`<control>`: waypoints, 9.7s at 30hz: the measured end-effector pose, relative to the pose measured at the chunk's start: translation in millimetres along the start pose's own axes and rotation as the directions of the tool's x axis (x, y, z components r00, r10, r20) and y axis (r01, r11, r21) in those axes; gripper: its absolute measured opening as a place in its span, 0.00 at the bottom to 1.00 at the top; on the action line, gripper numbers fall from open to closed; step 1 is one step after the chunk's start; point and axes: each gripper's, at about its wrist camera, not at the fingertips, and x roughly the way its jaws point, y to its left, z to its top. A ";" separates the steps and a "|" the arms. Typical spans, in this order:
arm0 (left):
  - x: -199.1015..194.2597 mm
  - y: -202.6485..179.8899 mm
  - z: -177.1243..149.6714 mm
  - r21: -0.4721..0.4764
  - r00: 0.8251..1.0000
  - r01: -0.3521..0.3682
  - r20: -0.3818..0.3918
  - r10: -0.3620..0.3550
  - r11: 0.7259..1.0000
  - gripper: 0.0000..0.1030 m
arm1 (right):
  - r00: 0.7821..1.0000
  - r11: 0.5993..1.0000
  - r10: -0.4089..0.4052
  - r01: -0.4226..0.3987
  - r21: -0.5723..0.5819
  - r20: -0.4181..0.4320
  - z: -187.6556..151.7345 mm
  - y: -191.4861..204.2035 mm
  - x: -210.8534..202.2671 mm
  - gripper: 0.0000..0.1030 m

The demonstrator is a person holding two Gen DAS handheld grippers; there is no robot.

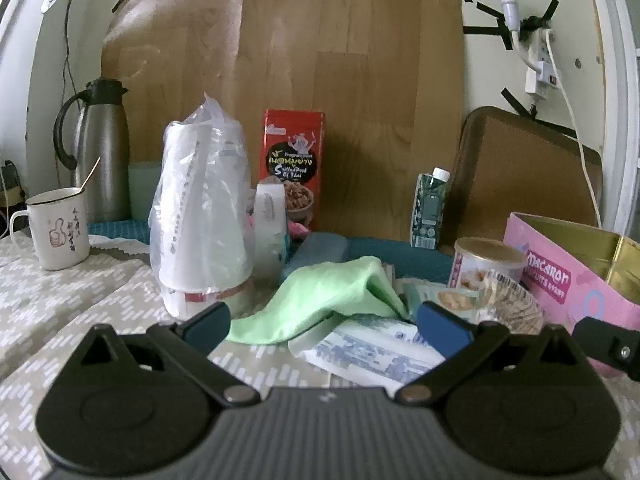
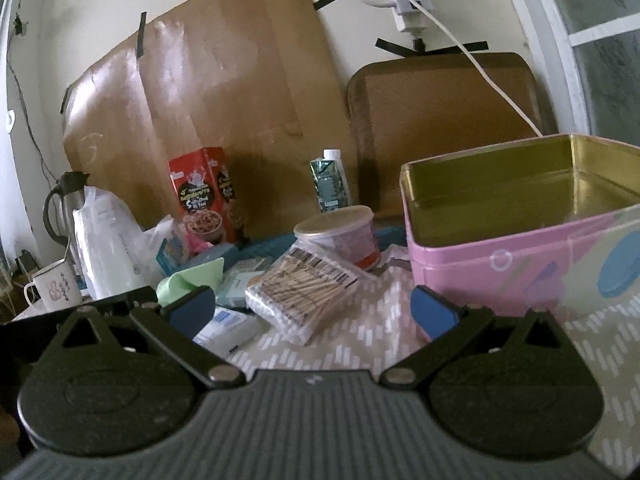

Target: Organize soft objects

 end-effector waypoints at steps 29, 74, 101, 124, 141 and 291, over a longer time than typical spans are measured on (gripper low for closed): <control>0.5 3.2 -0.1 -0.001 1.000 0.024 -0.002 -0.024 1.000 1.00 | 1.000 0.998 -0.007 0.006 -0.058 -0.008 -1.7 5.7 0.1 1.00; 1.4 4.3 0.0 -0.007 0.999 0.035 -0.009 -0.035 0.999 1.00 | 1.000 0.998 0.001 -0.002 -0.055 -0.019 -1.4 3.5 0.2 0.88; 1.3 4.1 0.2 -0.006 0.999 0.036 -0.009 -0.036 0.999 1.00 | 1.000 0.999 0.002 -0.003 -0.048 -0.012 -2.1 2.0 -0.3 0.88; 0.5 5.3 0.8 -0.013 0.999 0.034 -0.015 -0.034 0.999 1.00 | 1.000 0.998 0.005 -0.006 -0.055 -0.022 -2.1 2.3 1.0 0.88; 6.2 40.8 2.8 -0.190 0.990 0.126 -0.040 -0.136 0.974 1.00 | 0.986 0.914 -0.078 0.013 -0.405 -0.144 -2.5 47.5 48.4 0.75; -13.4 98.7 -11.6 -0.335 0.781 0.450 -0.302 -0.546 0.828 0.91 | 0.866 0.815 0.253 -0.431 -0.388 -0.432 -41.8 78.3 -14.6 0.95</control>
